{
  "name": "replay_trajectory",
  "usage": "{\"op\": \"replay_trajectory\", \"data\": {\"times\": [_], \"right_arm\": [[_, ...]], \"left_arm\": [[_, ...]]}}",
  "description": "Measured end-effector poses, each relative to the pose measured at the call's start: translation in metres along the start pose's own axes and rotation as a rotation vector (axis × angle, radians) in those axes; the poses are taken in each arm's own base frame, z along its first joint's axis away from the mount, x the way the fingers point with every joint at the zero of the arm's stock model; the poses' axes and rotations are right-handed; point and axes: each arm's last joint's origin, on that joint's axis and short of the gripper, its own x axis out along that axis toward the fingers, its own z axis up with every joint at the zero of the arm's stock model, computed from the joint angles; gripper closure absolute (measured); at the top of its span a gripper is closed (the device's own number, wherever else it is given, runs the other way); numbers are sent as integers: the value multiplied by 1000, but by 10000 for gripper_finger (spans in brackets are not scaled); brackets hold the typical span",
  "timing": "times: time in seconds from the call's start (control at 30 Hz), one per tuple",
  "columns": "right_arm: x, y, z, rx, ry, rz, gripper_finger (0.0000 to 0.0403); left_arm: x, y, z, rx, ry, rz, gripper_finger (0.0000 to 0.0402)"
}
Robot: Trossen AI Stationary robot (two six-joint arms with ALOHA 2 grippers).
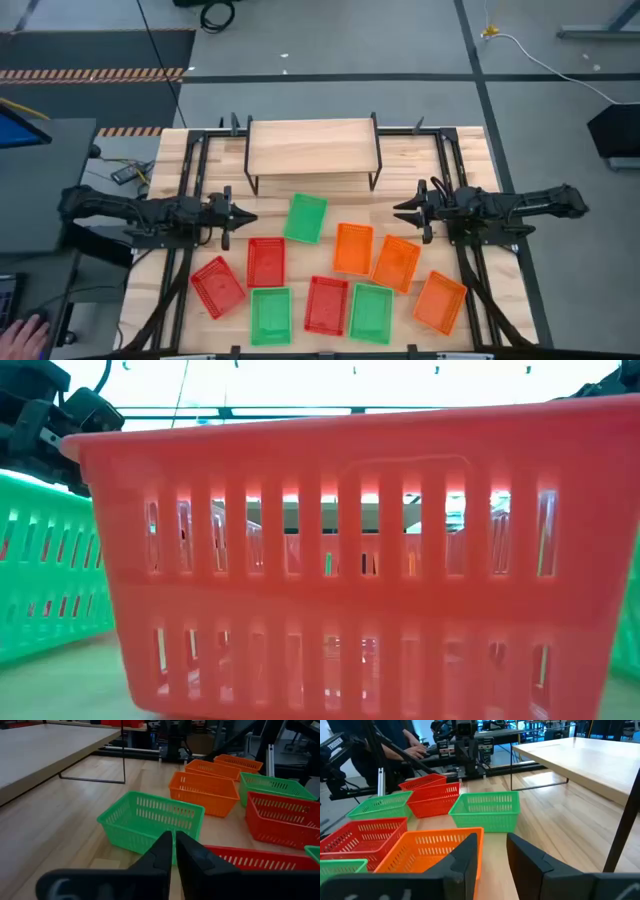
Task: Stack baskets on shelf by color
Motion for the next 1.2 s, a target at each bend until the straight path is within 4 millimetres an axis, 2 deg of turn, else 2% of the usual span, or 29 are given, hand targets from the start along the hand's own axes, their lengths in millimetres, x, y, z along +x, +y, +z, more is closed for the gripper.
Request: {"op": "replay_trajectory", "data": {"times": [0.67, 0.83, 1.2], "right_arm": [[0, 0, 0, -2, 0, 0, 293], [0, 0, 3, -70, -32, 2, 293], [0, 0, 4, -71, -42, 0, 293]], "left_arm": [[0, 0, 0, 0, 0, 0, 371], [0, 0, 0, 0, 0, 0, 373], [0, 0, 0, 0, 0, 0, 370]]}}
